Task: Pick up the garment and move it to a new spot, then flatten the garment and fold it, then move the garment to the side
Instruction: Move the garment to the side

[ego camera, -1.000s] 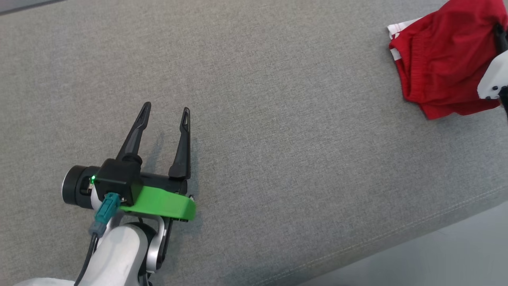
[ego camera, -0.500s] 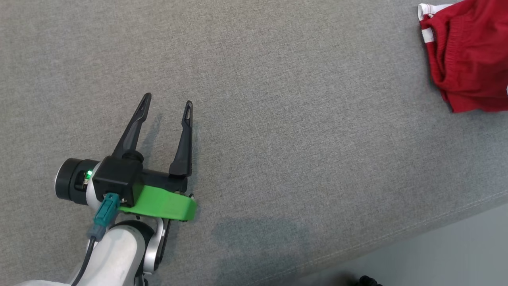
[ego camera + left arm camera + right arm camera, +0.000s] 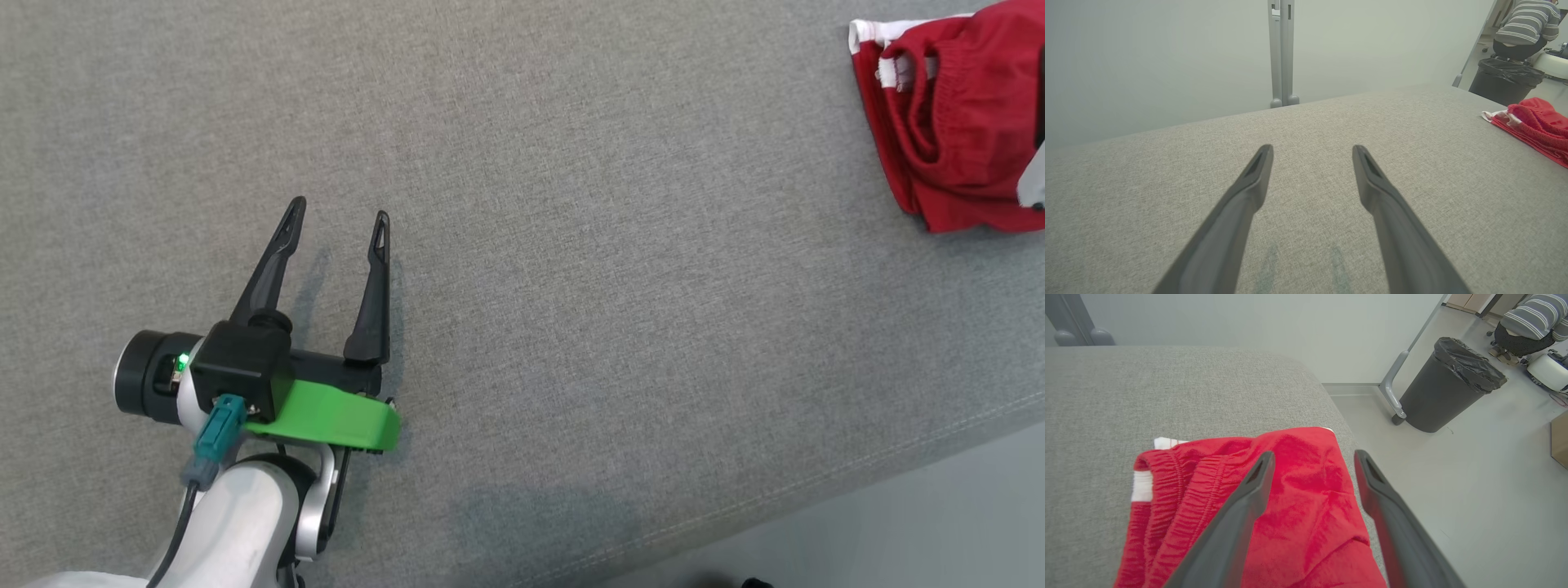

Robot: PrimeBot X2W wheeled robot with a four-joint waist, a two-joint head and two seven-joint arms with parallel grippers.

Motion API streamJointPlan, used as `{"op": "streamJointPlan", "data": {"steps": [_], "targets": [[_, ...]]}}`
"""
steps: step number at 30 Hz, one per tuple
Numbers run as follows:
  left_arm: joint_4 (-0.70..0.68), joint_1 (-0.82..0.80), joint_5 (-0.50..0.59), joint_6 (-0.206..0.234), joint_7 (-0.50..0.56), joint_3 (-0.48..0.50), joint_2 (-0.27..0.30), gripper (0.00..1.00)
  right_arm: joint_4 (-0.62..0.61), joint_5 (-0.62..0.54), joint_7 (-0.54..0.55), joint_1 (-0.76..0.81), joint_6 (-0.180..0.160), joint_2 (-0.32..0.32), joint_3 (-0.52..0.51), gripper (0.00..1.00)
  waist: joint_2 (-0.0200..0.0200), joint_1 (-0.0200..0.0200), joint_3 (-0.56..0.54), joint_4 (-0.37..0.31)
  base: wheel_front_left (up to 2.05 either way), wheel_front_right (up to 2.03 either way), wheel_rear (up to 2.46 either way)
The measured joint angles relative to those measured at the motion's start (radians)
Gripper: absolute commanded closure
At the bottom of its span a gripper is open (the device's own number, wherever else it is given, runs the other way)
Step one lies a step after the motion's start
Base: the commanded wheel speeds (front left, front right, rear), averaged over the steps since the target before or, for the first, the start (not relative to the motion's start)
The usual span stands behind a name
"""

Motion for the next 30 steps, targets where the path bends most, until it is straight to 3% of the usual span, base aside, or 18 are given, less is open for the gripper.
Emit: {"op": "streamJointPlan", "data": {"steps": [14,23,30], "targets": [[0.212,0.042,-0.125,-0.009,-0.109,0.056,-0.069,0.0,-0.23,-0.056,0.0,0.138,0.0,0.055,0.001,0.0,0.0,-0.0001,-0.186,0.014,0.0,0.0,0.0],[0.338,0.135,-0.186,-0.012,-0.169,0.123,-0.107,0.0,-0.382,-0.047,0.0,0.284,0.0,0.142,0.012,0.0,0.0,-0.0001,-0.338,0.03,0.0,0.0,0.0],[0.363,0.222,-0.18,-0.021,-0.179,0.18,-0.125,0.0,-0.514,-0.082,0.0,0.463,0.0,0.22,-0.049,0.0,0.0,-0.0001,-0.435,0.059,0.0,0.0,0.0]]}}
